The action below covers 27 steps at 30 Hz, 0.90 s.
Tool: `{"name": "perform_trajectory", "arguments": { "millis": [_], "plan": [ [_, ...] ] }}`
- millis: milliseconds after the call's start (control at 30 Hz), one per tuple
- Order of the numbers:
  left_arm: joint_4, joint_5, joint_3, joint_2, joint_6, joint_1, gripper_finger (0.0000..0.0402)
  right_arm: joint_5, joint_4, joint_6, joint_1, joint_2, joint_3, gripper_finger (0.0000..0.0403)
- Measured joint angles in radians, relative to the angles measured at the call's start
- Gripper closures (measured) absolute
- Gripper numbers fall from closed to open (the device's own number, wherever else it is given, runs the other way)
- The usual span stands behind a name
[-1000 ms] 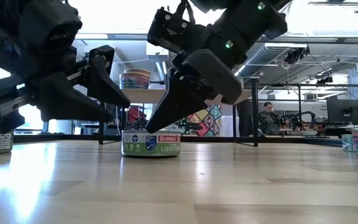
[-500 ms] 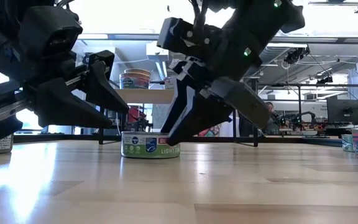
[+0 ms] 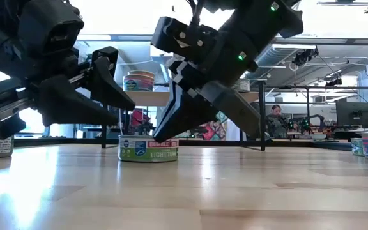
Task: Stack canned seafood by type on shelf
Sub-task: Stack the green and white tuna can on top of the green and white tuna can on the shelf
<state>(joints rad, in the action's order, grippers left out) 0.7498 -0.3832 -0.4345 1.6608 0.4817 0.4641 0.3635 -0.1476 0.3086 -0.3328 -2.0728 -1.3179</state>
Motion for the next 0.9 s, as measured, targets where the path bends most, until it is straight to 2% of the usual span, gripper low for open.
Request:
{"name": "perform_trajectory", "arguments": {
  "millis": [367, 533, 667, 800, 900],
  "plan": [
    [-0.024, -0.004, 0.0, 0.003, 0.027, -0.026, 0.0234, -0.049, -0.049, -0.076, 0.013, -0.002, -0.086, 0.0402],
    [-0.017, 0.014, 0.0, 0.048, 0.009, -0.046, 0.0234, -0.051, -0.066, -0.1, 0.013, -0.001, -0.093, 0.0397],
    [-0.002, 0.015, 0.0, 0.075, 0.007, -0.044, 0.0234, -0.096, -0.072, -0.076, 0.011, -0.003, -0.092, 0.0358],
    [-0.001, 0.014, 0.0, 0.077, 0.001, -0.044, 0.0234, -0.051, -0.075, -0.118, 0.012, -0.011, -0.091, 0.0304],
    [0.007, 0.014, 0.0, 0.077, 0.002, -0.044, 0.0234, -0.046, -0.08, -0.119, 0.013, -0.011, -0.091, 0.0289]
  ]
}}
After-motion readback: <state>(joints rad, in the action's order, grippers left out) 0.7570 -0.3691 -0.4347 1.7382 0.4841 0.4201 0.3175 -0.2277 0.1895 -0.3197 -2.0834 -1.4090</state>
